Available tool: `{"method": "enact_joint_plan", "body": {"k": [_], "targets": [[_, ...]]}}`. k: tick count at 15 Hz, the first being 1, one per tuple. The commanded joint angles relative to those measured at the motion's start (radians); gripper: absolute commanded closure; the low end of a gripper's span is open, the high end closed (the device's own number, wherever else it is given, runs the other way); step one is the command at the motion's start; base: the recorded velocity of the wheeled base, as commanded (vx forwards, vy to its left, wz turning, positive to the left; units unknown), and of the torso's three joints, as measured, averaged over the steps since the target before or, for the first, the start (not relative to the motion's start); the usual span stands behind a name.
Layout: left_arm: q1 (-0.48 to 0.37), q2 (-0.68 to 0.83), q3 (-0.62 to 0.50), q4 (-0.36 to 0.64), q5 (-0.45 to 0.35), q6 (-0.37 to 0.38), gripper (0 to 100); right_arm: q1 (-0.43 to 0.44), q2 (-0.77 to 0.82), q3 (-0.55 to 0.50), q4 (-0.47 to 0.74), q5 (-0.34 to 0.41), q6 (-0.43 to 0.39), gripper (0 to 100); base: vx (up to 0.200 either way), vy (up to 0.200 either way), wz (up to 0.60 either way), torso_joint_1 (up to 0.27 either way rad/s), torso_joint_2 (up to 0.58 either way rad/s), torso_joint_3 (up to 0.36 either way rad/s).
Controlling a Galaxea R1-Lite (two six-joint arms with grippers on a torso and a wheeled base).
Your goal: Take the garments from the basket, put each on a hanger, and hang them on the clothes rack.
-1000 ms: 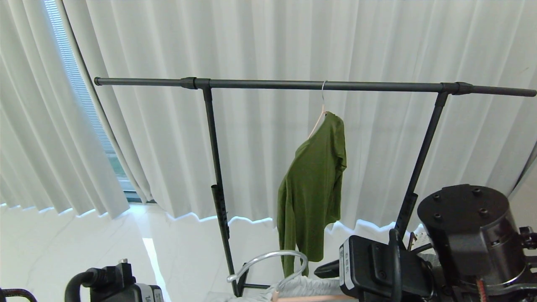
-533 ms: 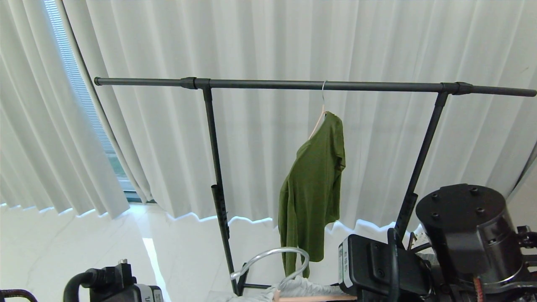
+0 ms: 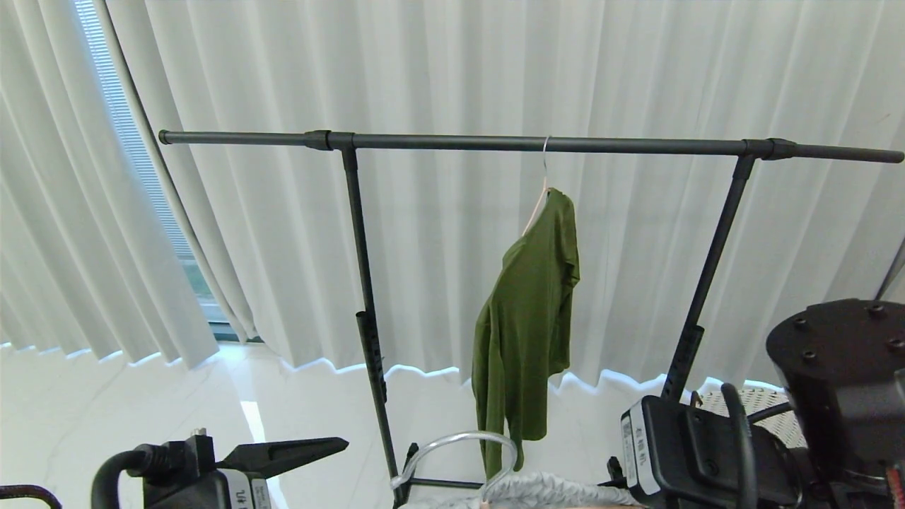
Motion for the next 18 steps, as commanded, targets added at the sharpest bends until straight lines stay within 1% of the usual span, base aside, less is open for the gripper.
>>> {"method": "enact_joint_plan", "body": {"k": [1, 3, 4, 5, 6, 7, 8, 10, 12, 13, 15, 16, 18], "targets": [[0.000, 0.000, 0.001, 0.000, -0.001, 0.001, 0, -0.035, -0.040, 0.000, 0.007, 0.000, -0.009, 100, 0.000, 0.000, 0.00, 0.000, 0.00, 0.000], [0.000, -0.001, 0.003, -0.003, 0.001, 0.001, 0, -0.100, -0.051, 0.000, 0.009, 0.002, -0.074, 100, 0.000, 0.000, 0.00, 0.000, 0.00, 0.000], [0.005, -0.001, 0.009, -0.003, 0.001, 0.001, 0, -0.124, -0.057, -0.003, 0.012, 0.005, -0.095, 100, 0.000, 0.000, 0.00, 0.000, 0.00, 0.000], [0.020, -0.006, 0.027, -0.003, 0.007, -0.003, 0, -0.140, -0.069, -0.007, 0.015, 0.008, -0.098, 100, 0.000, 0.000, 0.00, 0.000, 0.00, 0.000], [0.074, -0.018, 0.063, -0.004, 0.010, -0.003, 0, -0.152, -0.089, -0.010, 0.021, 0.009, -0.098, 100, 0.000, 0.000, 0.00, 0.000, 0.00, 0.000], [0.101, -0.026, 0.078, -0.006, 0.010, -0.003, 0, -0.158, -0.098, -0.012, 0.027, 0.009, -0.098, 100, 0.000, 0.000, 0.00, 0.000, 0.00, 0.000], [0.180, -0.050, 0.135, -0.026, 0.010, -0.003, 0, -0.181, -0.130, -0.015, 0.053, 0.017, -0.098, 100, 0.000, 0.000, 0.00, 0.000, 0.00, 0.000], [0.270, -0.070, 0.202, -0.064, 0.008, 0.004, 0, -0.221, -0.169, -0.015, 0.070, 0.048, -0.097, 100, 0.000, 0.000, 0.00, 0.000, 0.00, 0.000], [0.325, -0.070, 0.245, -0.096, 0.008, 0.005, 0, -0.252, -0.189, -0.015, 0.079, 0.063, -0.097, 100, 0.000, 0.000, 0.00, 0.000, 0.00, 0.000], [0.347, -0.061, 0.257, -0.116, 0.008, 0.001, 0, -0.265, -0.204, -0.015, 0.079, 0.091, -0.095, 100, 0.000, 0.000, 0.00, 0.000, 0.00, 0.000], [0.402, -0.021, 0.241, -0.128, 0.004, -0.010, 0, -0.259, -0.219, -0.015, 0.081, 0.123, -0.095, 100, 0.000, 0.000, 0.00, 0.000, 0.00, 0.000], [0.411, 0.000, 0.236, -0.154, 0.001, -0.021, 0, -0.259, -0.225, -0.015, 0.081, 0.137, -0.095, 100, 0.000, 0.000, 0.00, 0.000, 0.00, 0.000], [0.411, 0.026, 0.237, -0.202, -0.009, -0.041, 0, -0.259, -0.233, -0.015, 0.081, 0.141, -0.095, 100, 0.000, 0.000, 0.00, 0.000, 0.00, 0.000]]}}
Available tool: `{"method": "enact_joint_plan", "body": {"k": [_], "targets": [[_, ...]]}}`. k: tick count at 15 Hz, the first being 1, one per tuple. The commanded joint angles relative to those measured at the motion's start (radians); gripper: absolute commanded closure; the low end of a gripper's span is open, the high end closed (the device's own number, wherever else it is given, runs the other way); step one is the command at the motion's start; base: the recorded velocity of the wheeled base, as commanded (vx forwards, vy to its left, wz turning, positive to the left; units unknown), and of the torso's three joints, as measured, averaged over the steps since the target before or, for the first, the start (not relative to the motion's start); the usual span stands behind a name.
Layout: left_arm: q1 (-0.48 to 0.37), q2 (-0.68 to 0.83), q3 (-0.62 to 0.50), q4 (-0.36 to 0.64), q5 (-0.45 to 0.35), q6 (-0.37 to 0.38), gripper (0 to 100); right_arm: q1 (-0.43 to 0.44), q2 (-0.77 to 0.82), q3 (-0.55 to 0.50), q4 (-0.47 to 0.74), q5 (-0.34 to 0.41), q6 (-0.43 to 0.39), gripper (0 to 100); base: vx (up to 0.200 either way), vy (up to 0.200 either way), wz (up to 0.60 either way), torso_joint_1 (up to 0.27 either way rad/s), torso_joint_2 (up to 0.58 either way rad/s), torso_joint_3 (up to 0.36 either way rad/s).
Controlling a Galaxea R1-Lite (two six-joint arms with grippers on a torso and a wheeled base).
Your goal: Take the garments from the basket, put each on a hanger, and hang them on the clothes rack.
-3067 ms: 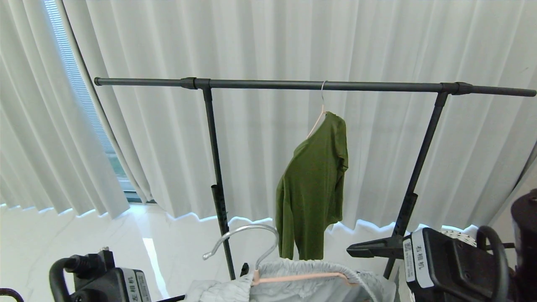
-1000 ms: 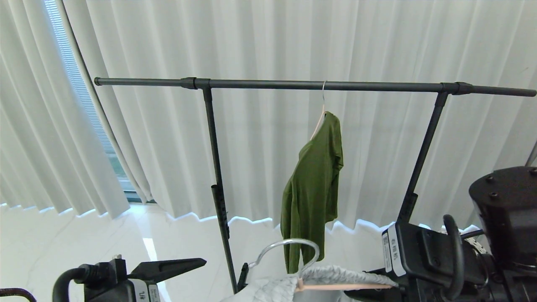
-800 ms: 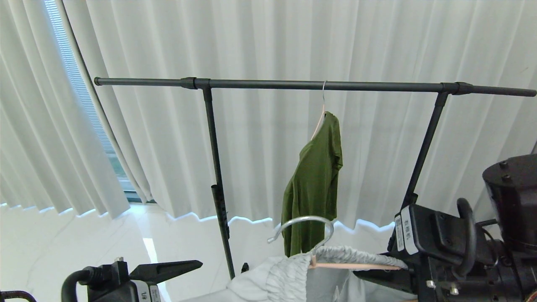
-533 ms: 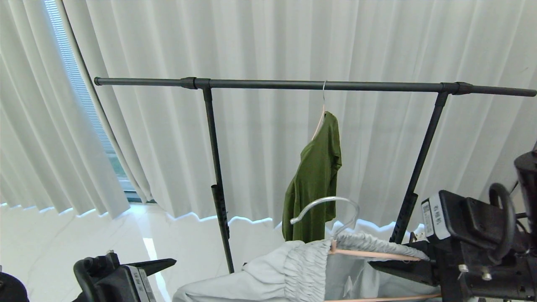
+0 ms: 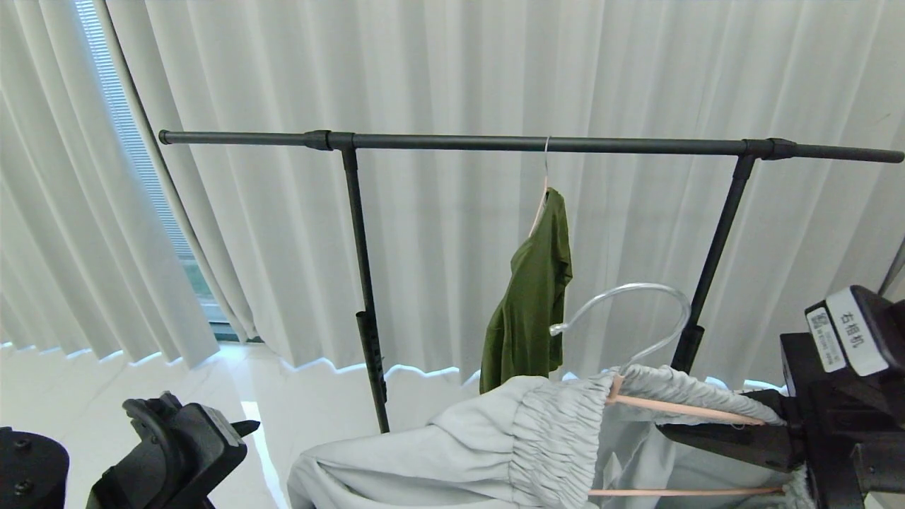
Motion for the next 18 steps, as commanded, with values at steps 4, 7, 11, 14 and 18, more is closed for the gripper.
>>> {"method": "enact_joint_plan", "body": {"k": [4, 7, 11, 14, 18], "targets": [[0.006, 0.028, 0.012, -0.015, -0.064, -0.004, 100, 0.000, -0.010, 0.001, 0.000, -0.001, 0.001, 100, 0.000, 0.000, 0.00, 0.000, 0.00, 0.000], [0.058, 0.032, 0.019, -0.015, -0.059, -0.004, 100, -0.032, -0.018, 0.001, 0.019, -0.008, 0.003, 100, 0.000, 0.000, 0.00, 0.000, 0.00, 0.000], [0.231, 0.032, 0.048, -0.015, -0.056, 0.004, 100, -0.094, -0.055, 0.001, 0.057, -0.006, 0.005, 100, 0.000, 0.000, 0.00, 0.000, 0.00, 0.000], [0.240, 0.025, 0.061, -0.015, -0.056, 0.007, 100, -0.100, -0.056, 0.001, 0.057, -0.006, 0.009, 100, 0.000, 0.000, 0.00, 0.000, 0.00, 0.000], [0.224, -0.017, 0.042, -0.017, -0.058, 0.009, 0, -0.109, -0.055, 0.001, 0.057, -0.021, 0.041, 100, 0.000, 0.000, 0.00, 0.000, 0.00, 0.000]]}}
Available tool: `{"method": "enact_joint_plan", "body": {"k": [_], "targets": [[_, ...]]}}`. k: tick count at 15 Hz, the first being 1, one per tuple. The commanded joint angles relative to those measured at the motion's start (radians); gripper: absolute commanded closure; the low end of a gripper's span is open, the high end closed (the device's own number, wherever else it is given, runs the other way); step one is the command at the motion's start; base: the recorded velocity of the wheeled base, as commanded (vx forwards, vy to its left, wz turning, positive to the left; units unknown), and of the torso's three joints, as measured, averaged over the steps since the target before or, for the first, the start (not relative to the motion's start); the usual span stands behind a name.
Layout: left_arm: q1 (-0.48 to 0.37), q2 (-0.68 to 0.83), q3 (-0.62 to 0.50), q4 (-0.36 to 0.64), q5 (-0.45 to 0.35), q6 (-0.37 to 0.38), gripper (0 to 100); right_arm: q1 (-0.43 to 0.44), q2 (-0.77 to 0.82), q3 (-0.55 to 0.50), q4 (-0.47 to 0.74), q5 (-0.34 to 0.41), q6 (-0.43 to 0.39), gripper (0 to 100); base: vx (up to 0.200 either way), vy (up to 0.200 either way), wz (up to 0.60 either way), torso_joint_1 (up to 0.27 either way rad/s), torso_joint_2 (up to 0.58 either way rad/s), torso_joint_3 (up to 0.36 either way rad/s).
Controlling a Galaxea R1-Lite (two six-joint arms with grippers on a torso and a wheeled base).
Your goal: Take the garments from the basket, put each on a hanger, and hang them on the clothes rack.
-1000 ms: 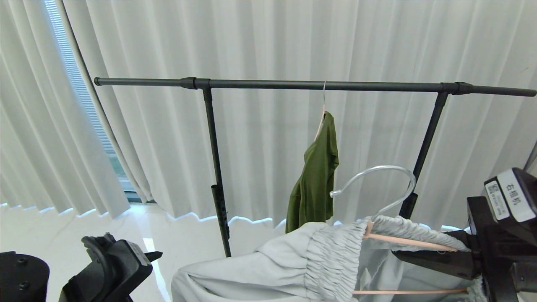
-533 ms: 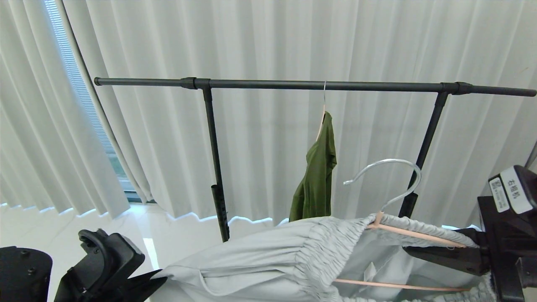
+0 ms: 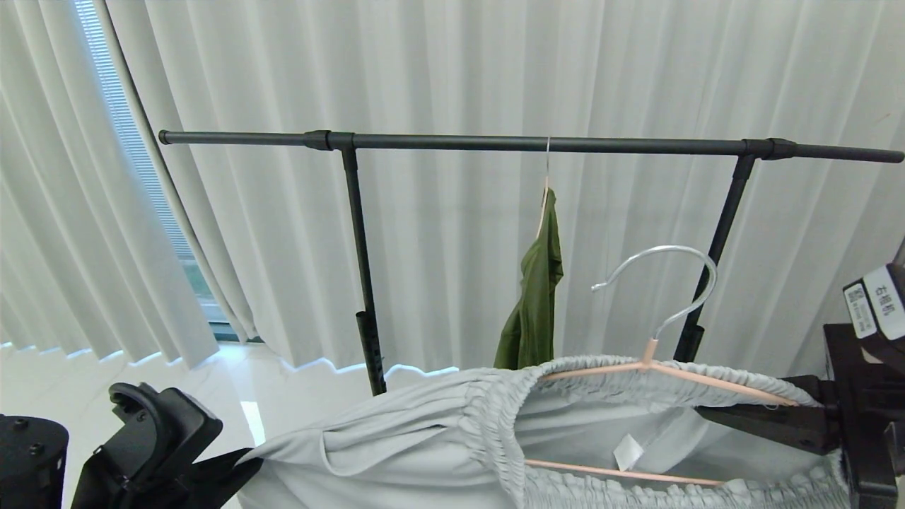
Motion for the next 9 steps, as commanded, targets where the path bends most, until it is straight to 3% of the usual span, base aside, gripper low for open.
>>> {"method": "enact_joint_plan", "body": {"k": [1, 3, 9], "targets": [[-0.002, -0.040, -0.003, -0.002, -0.002, -0.005, 0, -0.017, 0.000, 0.002, 0.001, -0.033, 0.025, 100, 0.000, 0.000, 0.00, 0.000, 0.00, 0.000], [0.002, -0.093, -0.009, -0.002, 0.000, -0.002, 0, -0.071, -0.003, 0.003, 0.021, -0.110, 0.088, 100, 0.000, 0.000, 0.00, 0.000, 0.00, 0.000], [0.092, -0.082, -0.130, -0.004, 0.001, 0.003, 0, -0.368, -0.123, 0.003, 0.320, -0.140, 0.122, 100, 0.000, 0.000, 0.00, 0.000, 0.00, 0.000]]}}
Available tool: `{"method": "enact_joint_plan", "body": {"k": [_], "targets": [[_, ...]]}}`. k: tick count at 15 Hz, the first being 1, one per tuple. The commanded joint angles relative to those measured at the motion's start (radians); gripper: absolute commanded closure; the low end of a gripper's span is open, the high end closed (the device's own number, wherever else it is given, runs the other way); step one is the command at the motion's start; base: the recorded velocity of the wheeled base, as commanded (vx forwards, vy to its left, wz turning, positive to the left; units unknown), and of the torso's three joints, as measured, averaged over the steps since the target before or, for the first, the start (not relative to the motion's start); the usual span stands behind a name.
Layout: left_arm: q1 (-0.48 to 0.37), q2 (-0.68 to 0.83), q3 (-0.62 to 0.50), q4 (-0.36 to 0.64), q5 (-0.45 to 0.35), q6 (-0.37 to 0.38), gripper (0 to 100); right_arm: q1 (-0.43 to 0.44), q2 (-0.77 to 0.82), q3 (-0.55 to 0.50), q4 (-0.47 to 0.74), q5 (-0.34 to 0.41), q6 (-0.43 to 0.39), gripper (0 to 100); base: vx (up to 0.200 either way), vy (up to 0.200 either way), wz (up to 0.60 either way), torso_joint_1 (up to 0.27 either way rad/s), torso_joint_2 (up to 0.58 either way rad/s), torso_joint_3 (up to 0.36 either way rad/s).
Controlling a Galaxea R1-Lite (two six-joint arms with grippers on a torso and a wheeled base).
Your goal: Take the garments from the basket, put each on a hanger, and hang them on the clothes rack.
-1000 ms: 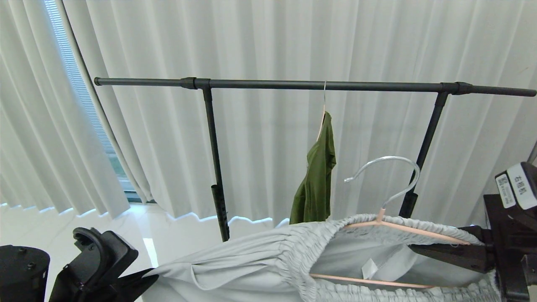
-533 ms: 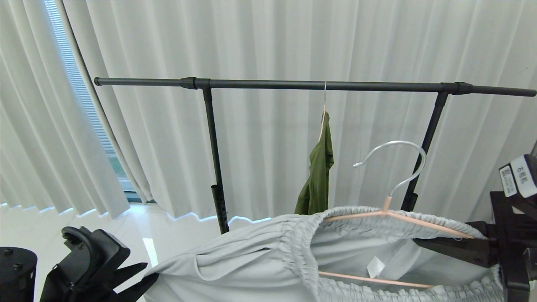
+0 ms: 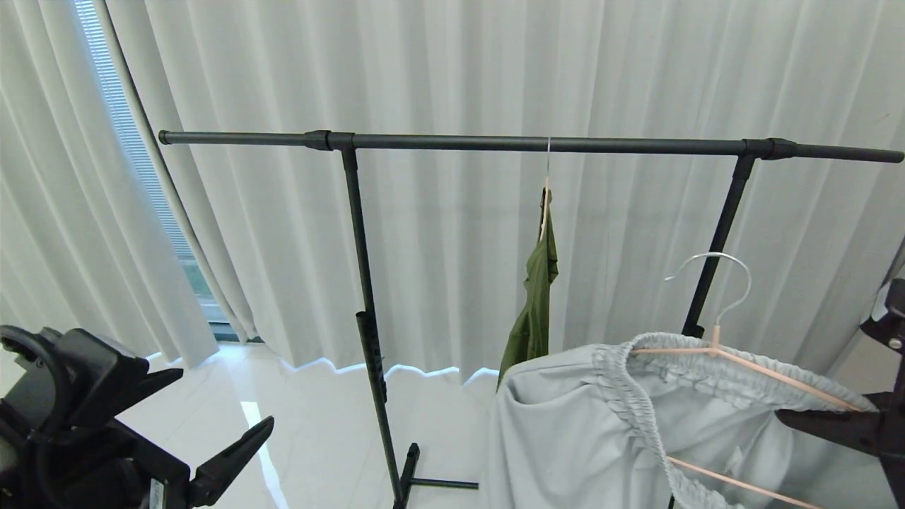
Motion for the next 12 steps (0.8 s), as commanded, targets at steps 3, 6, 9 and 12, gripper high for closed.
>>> {"method": "enact_joint_plan", "body": {"k": [3, 6, 9, 12], "targets": [[0.031, 0.052, -0.026, -0.028, 0.024, 0.034, 0, -0.250, -0.105, 0.002, 0.164, -0.007, -0.002, 100, 0.000, 0.000, 0.00, 0.000, 0.00, 0.000], [0.031, 0.090, -0.026, -0.072, 0.035, 0.042, 0, -0.339, -0.096, -0.001, 0.173, -0.061, 0.006, 100, 0.000, 0.000, 0.00, 0.000, 0.00, 0.000], [0.029, 0.107, -0.029, -0.094, 0.035, 0.044, 0, -0.358, -0.019, -0.056, 0.132, -0.067, 0.104, 100, 0.000, 0.000, 0.00, 0.000, 0.00, 0.000], [0.029, 0.104, -0.029, -0.094, 0.035, 0.042, 0, -0.358, 0.079, -0.131, 0.040, -0.071, 0.158, 100, 0.000, 0.000, 0.00, 0.000, 0.00, 0.000]]}}
